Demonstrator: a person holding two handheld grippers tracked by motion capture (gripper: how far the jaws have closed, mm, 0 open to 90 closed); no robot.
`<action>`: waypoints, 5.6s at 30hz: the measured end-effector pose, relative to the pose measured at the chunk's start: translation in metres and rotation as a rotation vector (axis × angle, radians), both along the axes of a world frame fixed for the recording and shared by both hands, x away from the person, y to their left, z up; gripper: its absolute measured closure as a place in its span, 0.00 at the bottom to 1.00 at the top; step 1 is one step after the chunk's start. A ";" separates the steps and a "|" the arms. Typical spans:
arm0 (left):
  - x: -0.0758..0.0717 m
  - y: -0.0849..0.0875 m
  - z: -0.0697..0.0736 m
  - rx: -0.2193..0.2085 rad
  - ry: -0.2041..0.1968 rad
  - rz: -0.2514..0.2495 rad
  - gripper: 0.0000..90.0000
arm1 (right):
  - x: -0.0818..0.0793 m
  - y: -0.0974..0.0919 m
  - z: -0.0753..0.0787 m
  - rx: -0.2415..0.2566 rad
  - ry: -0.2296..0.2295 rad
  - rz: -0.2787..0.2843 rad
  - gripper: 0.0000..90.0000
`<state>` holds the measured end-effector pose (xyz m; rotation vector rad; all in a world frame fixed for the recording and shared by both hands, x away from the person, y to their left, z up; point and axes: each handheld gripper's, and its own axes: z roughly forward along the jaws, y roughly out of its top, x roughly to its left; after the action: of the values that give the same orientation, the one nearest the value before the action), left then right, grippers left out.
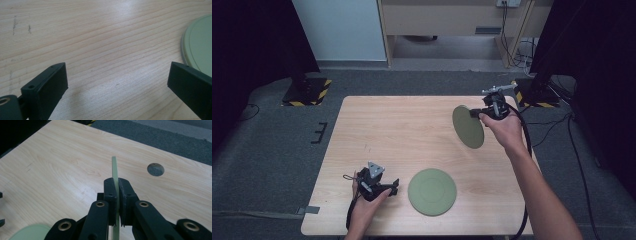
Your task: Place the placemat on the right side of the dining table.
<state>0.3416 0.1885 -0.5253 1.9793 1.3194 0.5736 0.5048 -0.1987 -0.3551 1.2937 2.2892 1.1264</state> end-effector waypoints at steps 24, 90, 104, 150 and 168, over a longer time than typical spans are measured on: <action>0.012 0.008 -0.008 0.003 0.031 0.034 0.03 | 0.041 -0.016 0.009 -0.001 -0.017 -0.088 0.95; 0.017 0.015 -0.011 0.033 0.046 0.076 0.03 | 0.076 -0.104 -0.071 0.027 0.010 -0.326 0.95; 0.017 0.015 -0.011 0.035 0.046 0.081 0.03 | 0.077 -0.122 -0.088 0.048 0.035 -0.354 0.95; 0.017 0.015 -0.011 0.036 0.048 0.085 0.02 | 0.092 -0.150 -0.143 0.027 0.107 -0.422 0.89; 0.017 0.015 -0.011 0.037 0.048 0.085 0.02 | 0.097 -0.149 -0.153 0.007 0.106 -0.459 0.84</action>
<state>0.3585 0.2031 -0.5365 1.9852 1.4377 0.5975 0.6014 -0.3476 -0.5081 1.7973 1.9045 0.9212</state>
